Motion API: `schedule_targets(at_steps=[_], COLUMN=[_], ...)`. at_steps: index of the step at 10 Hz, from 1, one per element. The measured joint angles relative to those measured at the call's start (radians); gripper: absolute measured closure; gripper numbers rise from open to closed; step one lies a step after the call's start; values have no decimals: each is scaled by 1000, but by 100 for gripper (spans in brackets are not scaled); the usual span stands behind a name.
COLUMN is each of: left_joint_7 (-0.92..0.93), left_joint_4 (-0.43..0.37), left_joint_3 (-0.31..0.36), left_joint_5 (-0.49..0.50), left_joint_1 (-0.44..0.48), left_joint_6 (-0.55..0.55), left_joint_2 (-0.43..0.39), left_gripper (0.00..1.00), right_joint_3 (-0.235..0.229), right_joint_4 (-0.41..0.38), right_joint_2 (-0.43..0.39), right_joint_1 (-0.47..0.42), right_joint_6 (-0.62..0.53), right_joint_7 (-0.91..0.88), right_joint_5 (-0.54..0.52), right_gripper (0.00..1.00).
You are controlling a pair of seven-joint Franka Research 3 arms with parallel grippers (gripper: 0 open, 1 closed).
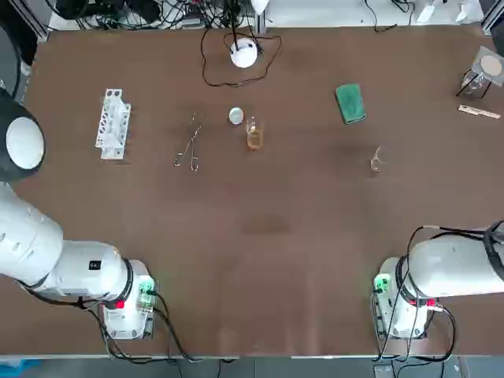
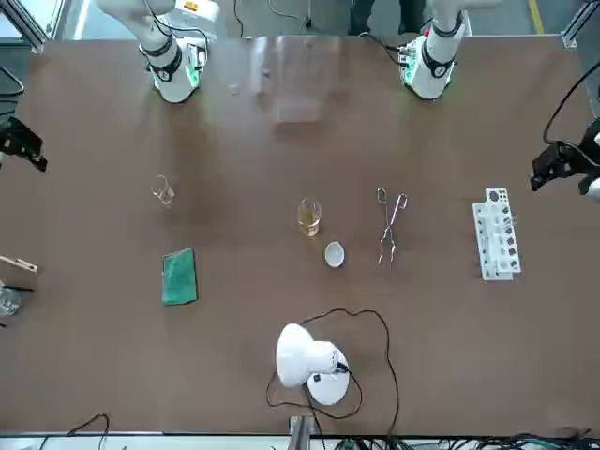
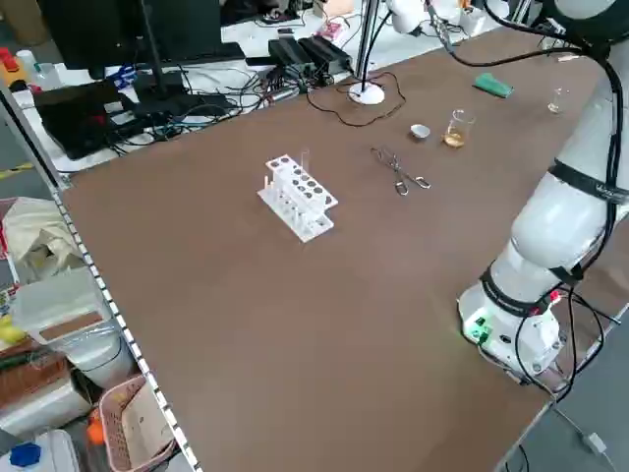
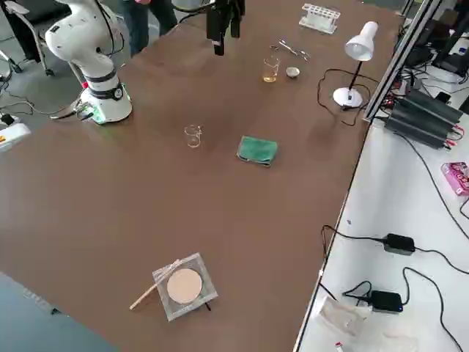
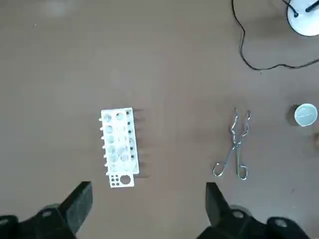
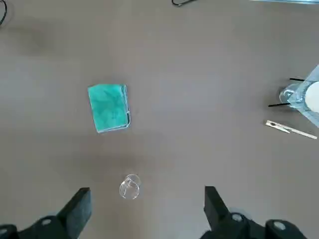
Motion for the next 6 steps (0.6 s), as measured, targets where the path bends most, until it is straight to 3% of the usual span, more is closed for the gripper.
schedule_targets(at_steps=[3, 6], left_joint_7=[42, 256], left_joint_4=[0, 0], left_joint_3=[1, 8], left_joint_5=[0, -4], left_joint_1=[4, 54], left_joint_6=[0, 0], left_joint_2=[0, 0], left_gripper=[0, 0], right_joint_3=[0, -2], right_joint_4=[0, 0], right_joint_2=[0, 0], right_joint_1=[0, -1], right_joint_6=[0, -20], right_joint_7=[0, -126], right_joint_5=[0, 0], right_gripper=[0, 0])
